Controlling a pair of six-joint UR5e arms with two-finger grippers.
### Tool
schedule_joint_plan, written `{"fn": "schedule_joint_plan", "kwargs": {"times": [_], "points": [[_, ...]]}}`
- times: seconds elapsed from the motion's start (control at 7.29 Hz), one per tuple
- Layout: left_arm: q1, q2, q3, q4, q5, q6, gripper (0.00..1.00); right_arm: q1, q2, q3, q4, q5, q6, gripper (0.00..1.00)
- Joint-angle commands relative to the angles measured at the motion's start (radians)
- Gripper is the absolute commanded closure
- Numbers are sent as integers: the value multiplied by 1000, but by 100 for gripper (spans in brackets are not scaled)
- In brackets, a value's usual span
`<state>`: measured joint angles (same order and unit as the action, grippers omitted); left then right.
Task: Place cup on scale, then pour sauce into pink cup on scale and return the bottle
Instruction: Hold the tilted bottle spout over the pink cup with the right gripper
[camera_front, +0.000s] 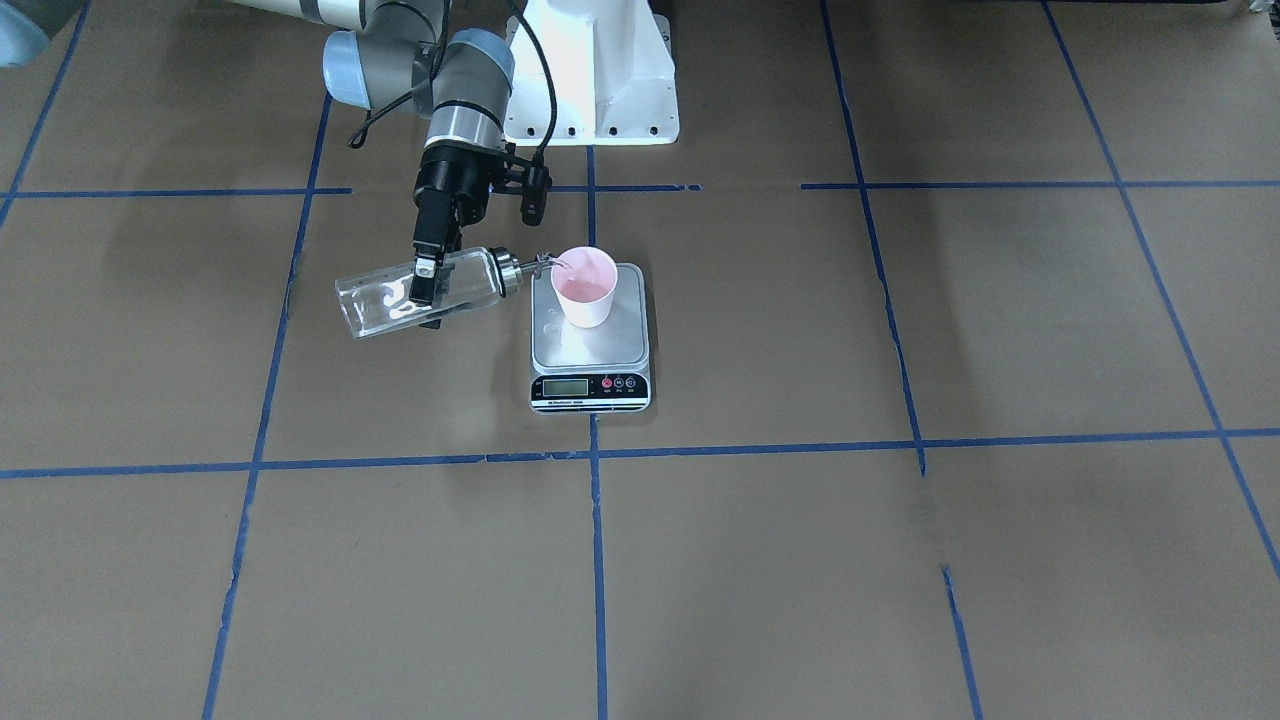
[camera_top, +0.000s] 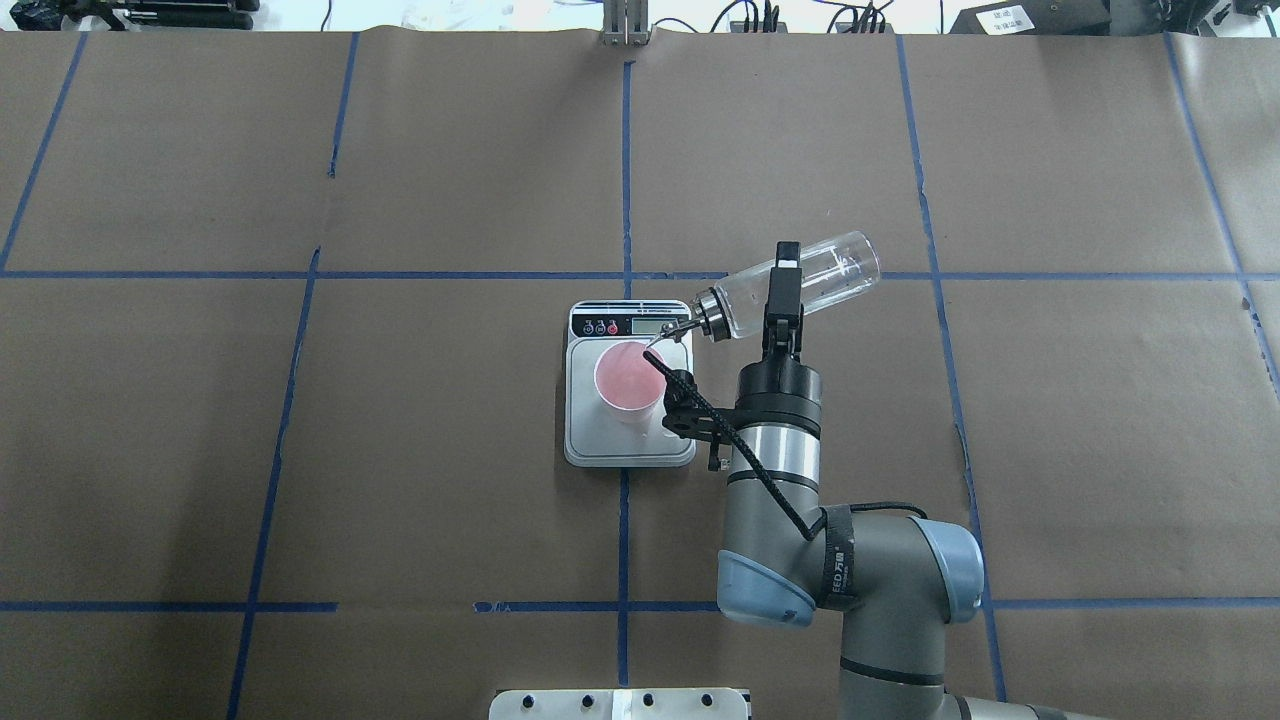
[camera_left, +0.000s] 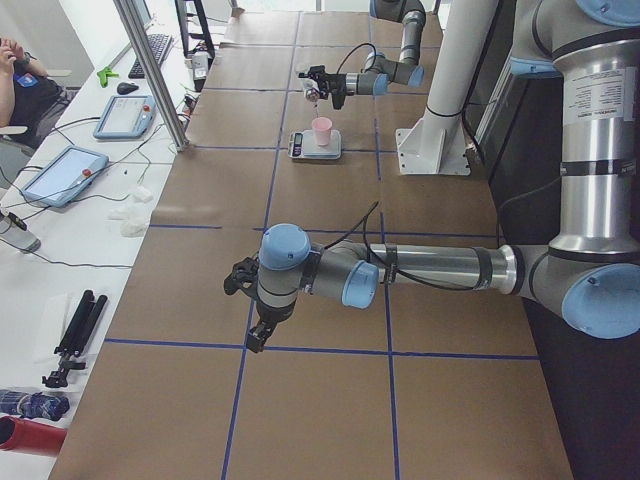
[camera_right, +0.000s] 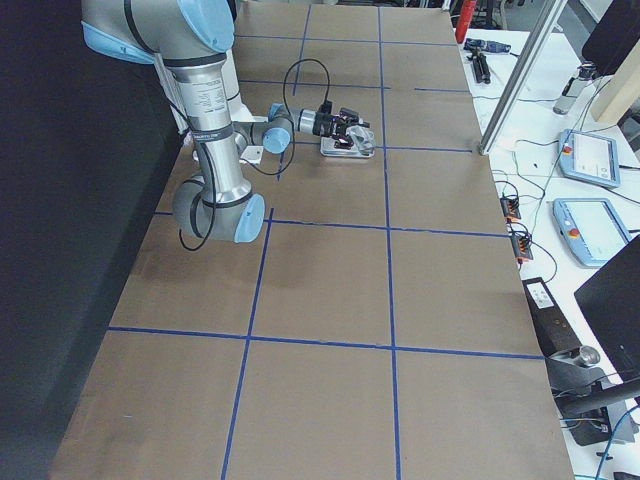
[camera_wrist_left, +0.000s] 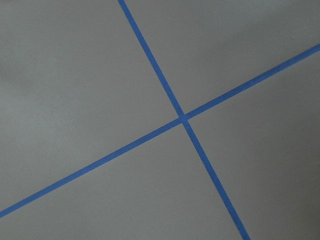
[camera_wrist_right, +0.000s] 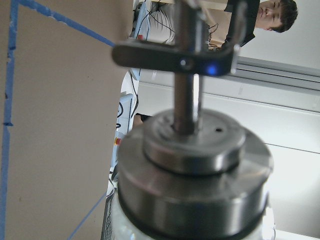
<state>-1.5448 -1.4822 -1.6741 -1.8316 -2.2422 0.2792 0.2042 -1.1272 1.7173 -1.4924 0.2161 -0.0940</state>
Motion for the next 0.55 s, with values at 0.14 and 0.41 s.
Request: {"fn": "schedule_joint_plan", "kwargs": {"times": [0.14,0.41], "points": [[0,-3,1,0,0,0,0,-2,3,-4,3,-3,-4,100],[0,-4,1,0,0,0,0,-5,1,-2,12,-3,-3,100]]}}
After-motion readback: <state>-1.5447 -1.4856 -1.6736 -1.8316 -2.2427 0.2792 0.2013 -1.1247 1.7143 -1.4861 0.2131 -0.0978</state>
